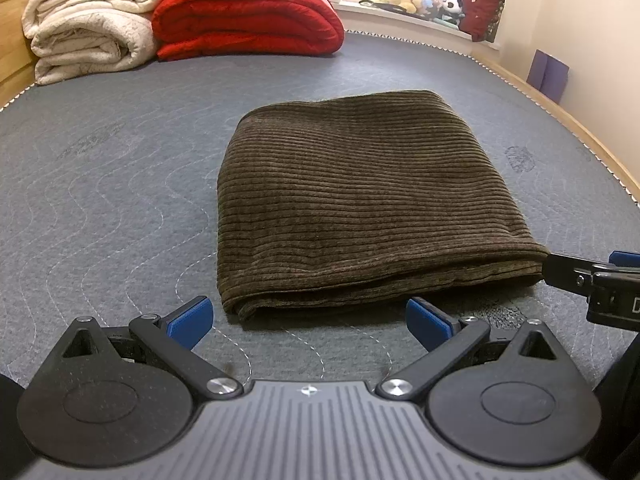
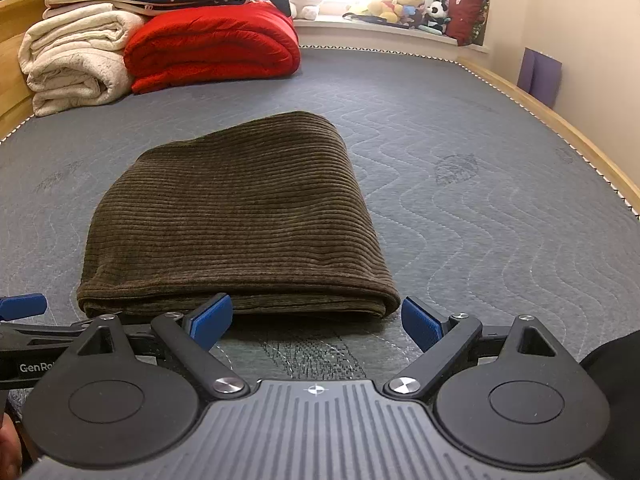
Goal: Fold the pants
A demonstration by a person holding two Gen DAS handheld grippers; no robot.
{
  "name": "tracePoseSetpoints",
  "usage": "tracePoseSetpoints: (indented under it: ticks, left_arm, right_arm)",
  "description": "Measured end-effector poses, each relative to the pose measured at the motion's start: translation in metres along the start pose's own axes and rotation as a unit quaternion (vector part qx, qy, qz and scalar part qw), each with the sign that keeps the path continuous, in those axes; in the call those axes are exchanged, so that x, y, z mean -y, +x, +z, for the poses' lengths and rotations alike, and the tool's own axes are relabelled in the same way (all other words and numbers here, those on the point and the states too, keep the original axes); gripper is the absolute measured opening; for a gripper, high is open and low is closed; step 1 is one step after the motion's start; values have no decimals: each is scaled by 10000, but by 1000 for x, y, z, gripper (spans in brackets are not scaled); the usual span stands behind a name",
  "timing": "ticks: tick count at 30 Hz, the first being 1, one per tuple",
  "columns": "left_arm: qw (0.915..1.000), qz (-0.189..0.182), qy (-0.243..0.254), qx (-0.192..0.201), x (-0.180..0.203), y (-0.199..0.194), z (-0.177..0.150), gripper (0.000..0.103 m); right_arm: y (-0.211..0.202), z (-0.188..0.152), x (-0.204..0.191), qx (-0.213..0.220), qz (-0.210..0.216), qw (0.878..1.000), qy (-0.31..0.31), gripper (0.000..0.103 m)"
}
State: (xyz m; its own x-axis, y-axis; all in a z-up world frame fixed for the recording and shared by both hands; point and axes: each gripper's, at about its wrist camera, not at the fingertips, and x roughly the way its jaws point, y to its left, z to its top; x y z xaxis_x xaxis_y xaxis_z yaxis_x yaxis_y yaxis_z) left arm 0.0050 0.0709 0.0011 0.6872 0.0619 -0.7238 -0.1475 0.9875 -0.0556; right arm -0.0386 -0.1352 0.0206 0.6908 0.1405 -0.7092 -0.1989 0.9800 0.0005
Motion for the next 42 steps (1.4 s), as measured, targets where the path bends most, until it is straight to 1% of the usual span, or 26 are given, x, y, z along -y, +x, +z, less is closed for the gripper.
tracePoseSetpoints:
  ticks: [37, 42]
  left_arm:
    - [10000, -32, 56, 9, 2, 0, 1, 103]
    - [9999, -46, 141, -21, 4, 2, 0, 103]
  right_arm:
    - [-1, 1, -2, 20, 40, 10000, -10, 92]
    - [-1, 1, -1, 41, 62, 10000, 12, 92]
